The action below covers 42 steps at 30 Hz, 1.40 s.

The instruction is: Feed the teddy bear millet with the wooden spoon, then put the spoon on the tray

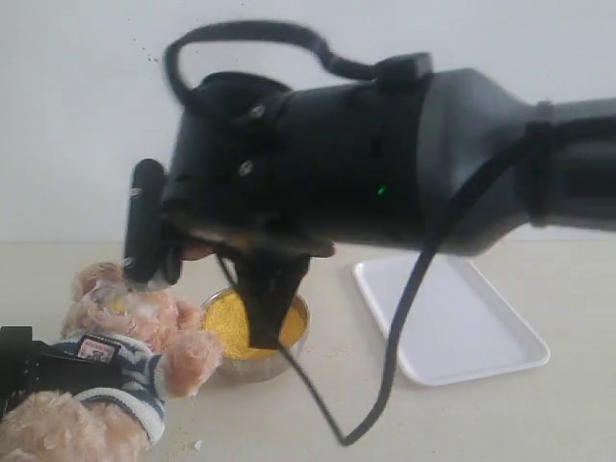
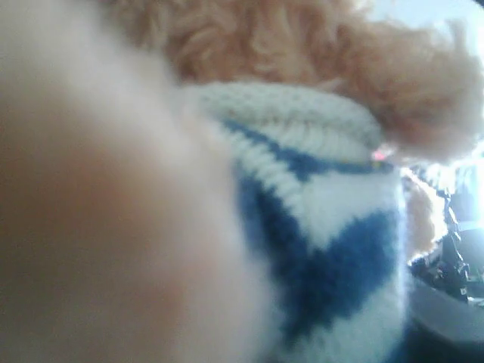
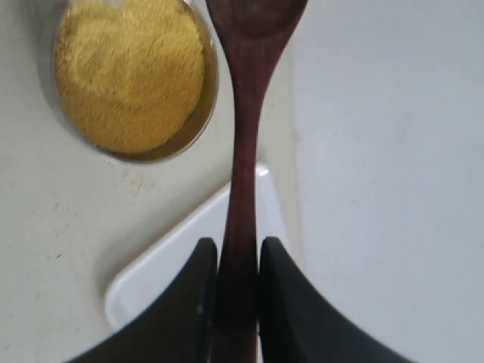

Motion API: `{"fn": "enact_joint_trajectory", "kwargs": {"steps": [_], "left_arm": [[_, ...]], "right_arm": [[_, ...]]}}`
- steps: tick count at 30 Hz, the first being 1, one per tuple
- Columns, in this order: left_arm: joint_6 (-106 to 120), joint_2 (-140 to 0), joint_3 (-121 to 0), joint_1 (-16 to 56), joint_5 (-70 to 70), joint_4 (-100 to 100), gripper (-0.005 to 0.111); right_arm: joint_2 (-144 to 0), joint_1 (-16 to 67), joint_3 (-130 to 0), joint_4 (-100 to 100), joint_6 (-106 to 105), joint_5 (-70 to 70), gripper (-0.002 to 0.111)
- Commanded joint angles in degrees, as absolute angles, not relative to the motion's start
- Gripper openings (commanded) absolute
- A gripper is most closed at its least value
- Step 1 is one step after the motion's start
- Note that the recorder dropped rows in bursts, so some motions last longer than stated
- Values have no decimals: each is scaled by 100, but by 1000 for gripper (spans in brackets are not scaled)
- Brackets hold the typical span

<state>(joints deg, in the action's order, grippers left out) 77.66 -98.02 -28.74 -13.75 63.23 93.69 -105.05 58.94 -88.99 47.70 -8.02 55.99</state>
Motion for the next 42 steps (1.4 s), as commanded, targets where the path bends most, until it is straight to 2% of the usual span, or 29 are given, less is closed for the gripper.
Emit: {"fn": "enact_joint_trajectory", "kwargs": {"steps": [1, 4, 11, 22, 26, 42], "left_arm": [[7971, -9797, -2867, -1344, 6138, 9778, 4], [8019, -9797, -2867, -1344, 6079, 9995, 4], [8190, -9797, -2954, -1344, 5883, 9995, 4], [8250, -9797, -3102, -1344, 5830, 9995, 4], [8268, -9797, -3102, -1344, 5802, 9995, 4], [8353, -9797, -3127, -1344, 5029, 9995, 4]], "right_arm": [[-10379, 5122, -8921, 3339, -1586, 5783, 0], [-10379, 4649, -8921, 2748, -1814, 5849, 0], [-10448, 4220, -8921, 2824, -2106, 5467, 0], [-11245, 4230, -8930, 3336, -2568, 4952, 0], [-11270, 4230, -8930, 3351, -2496, 4479, 0], [-11270, 4230, -8930, 3532, -2056, 4343, 0]]}}
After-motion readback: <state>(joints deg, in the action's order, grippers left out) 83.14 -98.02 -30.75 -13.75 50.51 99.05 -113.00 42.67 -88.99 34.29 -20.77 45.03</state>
